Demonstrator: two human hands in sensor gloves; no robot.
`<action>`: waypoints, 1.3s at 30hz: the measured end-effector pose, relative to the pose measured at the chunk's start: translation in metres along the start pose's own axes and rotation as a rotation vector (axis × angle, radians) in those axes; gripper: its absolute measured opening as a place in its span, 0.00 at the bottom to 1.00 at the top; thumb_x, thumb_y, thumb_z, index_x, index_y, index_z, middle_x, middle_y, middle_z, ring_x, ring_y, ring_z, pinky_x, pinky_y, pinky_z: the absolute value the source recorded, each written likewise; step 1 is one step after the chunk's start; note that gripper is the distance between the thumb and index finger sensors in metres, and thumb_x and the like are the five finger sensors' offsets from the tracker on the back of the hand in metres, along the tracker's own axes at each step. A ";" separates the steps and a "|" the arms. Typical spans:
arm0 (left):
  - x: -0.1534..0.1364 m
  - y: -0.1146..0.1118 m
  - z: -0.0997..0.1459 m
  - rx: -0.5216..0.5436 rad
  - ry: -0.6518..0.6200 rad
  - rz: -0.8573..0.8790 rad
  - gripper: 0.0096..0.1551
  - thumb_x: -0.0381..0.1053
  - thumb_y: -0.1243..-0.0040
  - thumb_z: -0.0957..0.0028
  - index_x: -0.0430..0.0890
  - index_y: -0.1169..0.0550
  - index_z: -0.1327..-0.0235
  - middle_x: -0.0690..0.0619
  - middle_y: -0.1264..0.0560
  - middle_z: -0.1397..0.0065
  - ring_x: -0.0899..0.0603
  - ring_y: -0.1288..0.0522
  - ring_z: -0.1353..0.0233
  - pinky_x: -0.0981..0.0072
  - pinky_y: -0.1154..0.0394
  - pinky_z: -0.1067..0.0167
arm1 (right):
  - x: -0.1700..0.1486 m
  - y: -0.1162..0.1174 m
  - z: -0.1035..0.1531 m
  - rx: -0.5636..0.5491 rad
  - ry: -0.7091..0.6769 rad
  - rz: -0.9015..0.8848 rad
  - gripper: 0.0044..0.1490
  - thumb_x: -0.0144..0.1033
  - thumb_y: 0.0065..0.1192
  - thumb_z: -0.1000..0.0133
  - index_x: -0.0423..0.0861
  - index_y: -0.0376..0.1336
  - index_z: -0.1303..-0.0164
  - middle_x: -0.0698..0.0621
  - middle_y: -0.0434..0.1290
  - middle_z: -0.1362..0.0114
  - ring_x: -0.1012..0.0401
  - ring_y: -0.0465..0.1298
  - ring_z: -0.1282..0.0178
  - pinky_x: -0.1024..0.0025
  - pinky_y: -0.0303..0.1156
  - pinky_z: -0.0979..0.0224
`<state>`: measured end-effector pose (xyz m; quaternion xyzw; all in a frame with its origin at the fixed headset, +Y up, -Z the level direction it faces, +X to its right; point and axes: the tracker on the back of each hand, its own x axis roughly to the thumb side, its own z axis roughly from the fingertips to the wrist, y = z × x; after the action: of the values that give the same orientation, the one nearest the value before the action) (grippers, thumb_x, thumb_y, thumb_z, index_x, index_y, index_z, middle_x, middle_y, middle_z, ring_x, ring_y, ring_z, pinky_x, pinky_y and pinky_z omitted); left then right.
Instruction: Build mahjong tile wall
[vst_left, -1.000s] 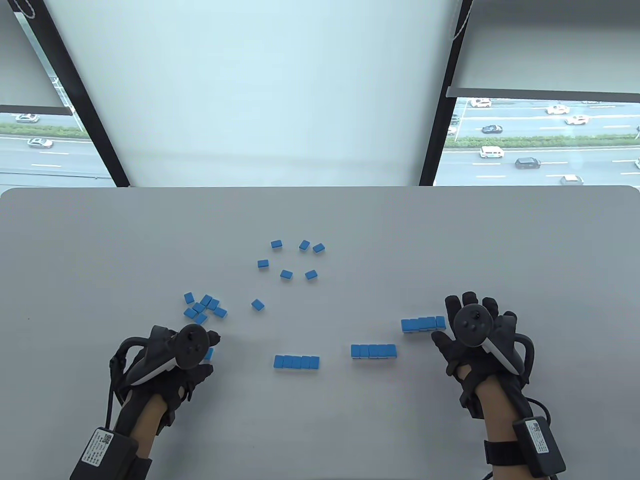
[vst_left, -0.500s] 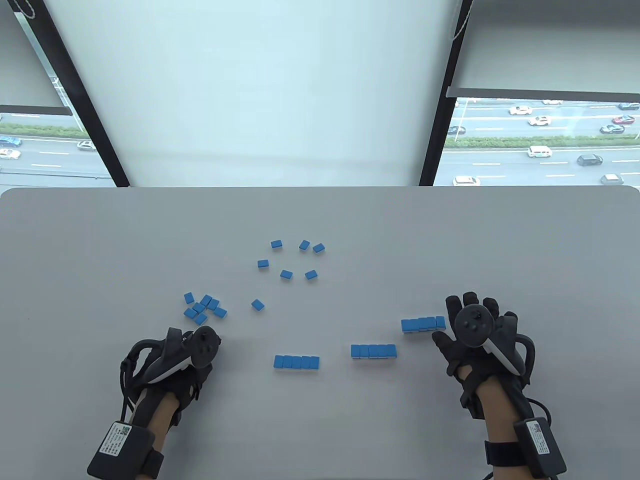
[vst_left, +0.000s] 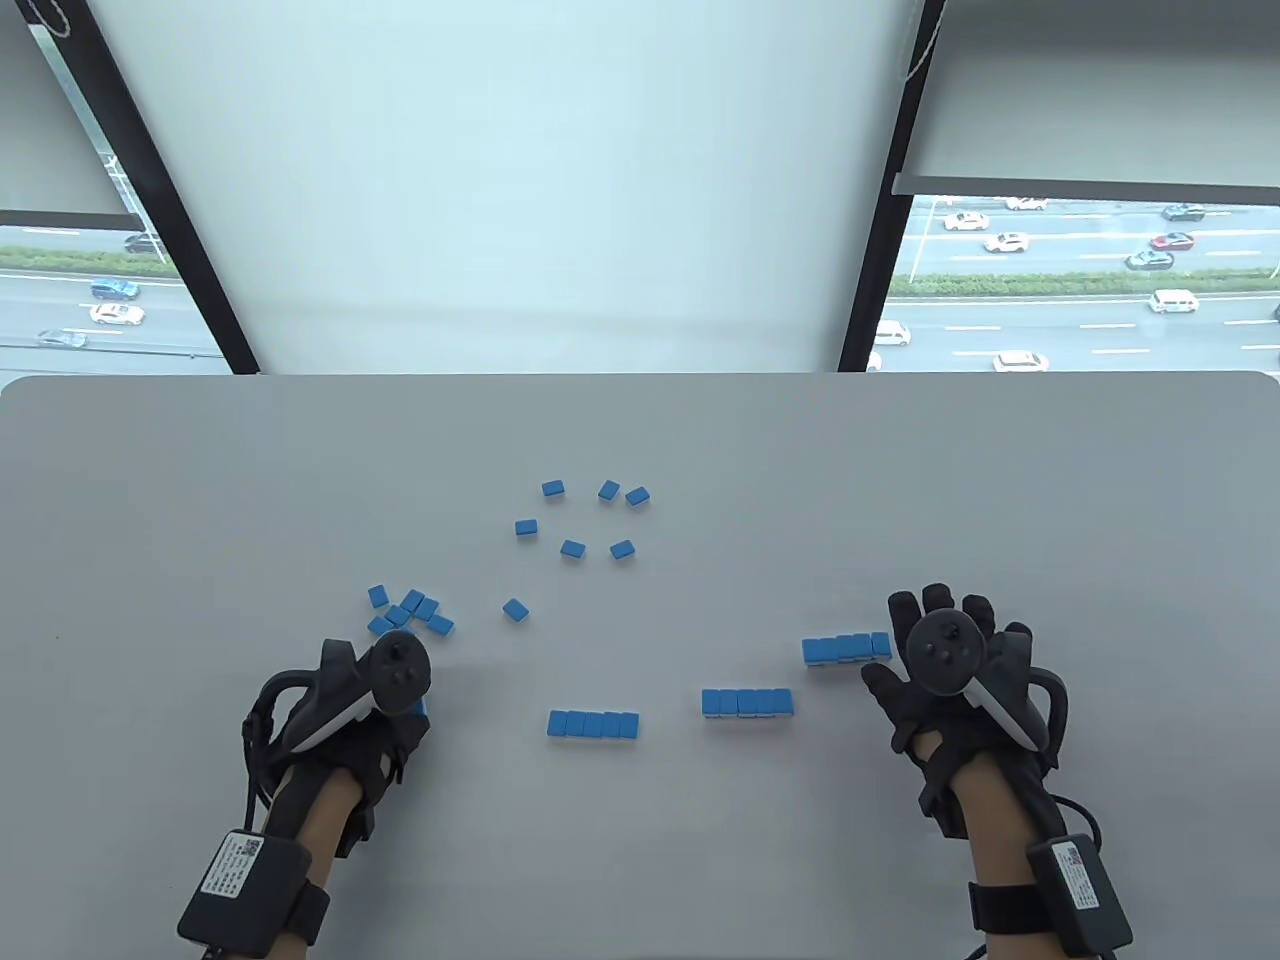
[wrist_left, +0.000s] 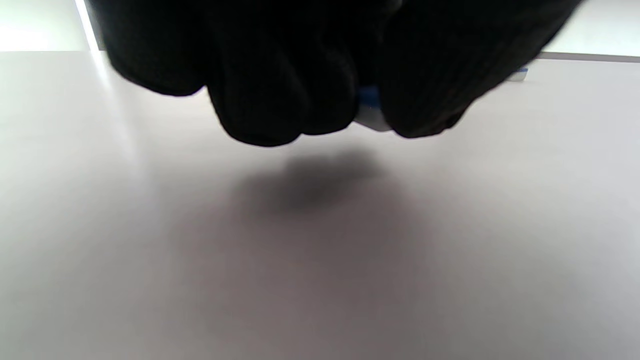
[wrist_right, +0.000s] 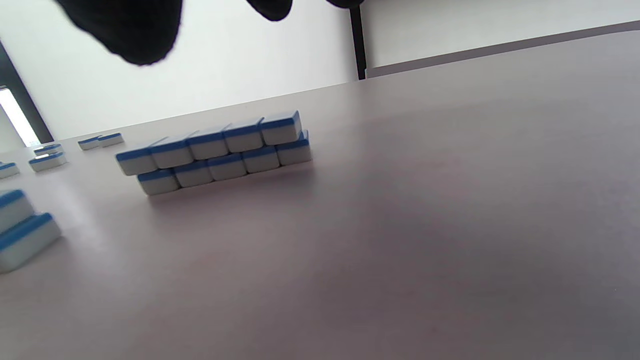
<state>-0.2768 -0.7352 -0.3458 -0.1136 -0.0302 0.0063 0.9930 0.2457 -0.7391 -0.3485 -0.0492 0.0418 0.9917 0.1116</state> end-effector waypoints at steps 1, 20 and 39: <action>0.003 0.004 -0.001 0.011 -0.003 0.004 0.34 0.57 0.30 0.57 0.49 0.24 0.36 0.53 0.21 0.37 0.45 0.18 0.42 0.41 0.24 0.38 | 0.000 0.000 0.000 0.000 -0.001 0.000 0.51 0.63 0.56 0.52 0.59 0.42 0.22 0.52 0.38 0.15 0.42 0.36 0.19 0.35 0.29 0.28; 0.160 0.032 0.015 0.206 -0.369 0.062 0.35 0.57 0.29 0.57 0.47 0.23 0.36 0.51 0.20 0.39 0.45 0.17 0.44 0.41 0.24 0.39 | 0.000 0.000 0.000 0.008 0.012 0.004 0.51 0.63 0.56 0.52 0.59 0.42 0.22 0.52 0.38 0.15 0.42 0.36 0.19 0.35 0.29 0.28; 0.190 -0.005 0.008 0.126 -0.397 -0.207 0.34 0.60 0.31 0.57 0.55 0.24 0.35 0.56 0.24 0.37 0.46 0.21 0.40 0.42 0.26 0.36 | 0.000 0.001 0.000 0.021 0.025 0.029 0.51 0.63 0.57 0.52 0.59 0.42 0.22 0.52 0.38 0.15 0.42 0.37 0.19 0.35 0.29 0.28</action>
<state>-0.0871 -0.7343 -0.3254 -0.0443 -0.2359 -0.0713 0.9681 0.2451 -0.7397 -0.3481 -0.0597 0.0542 0.9920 0.0971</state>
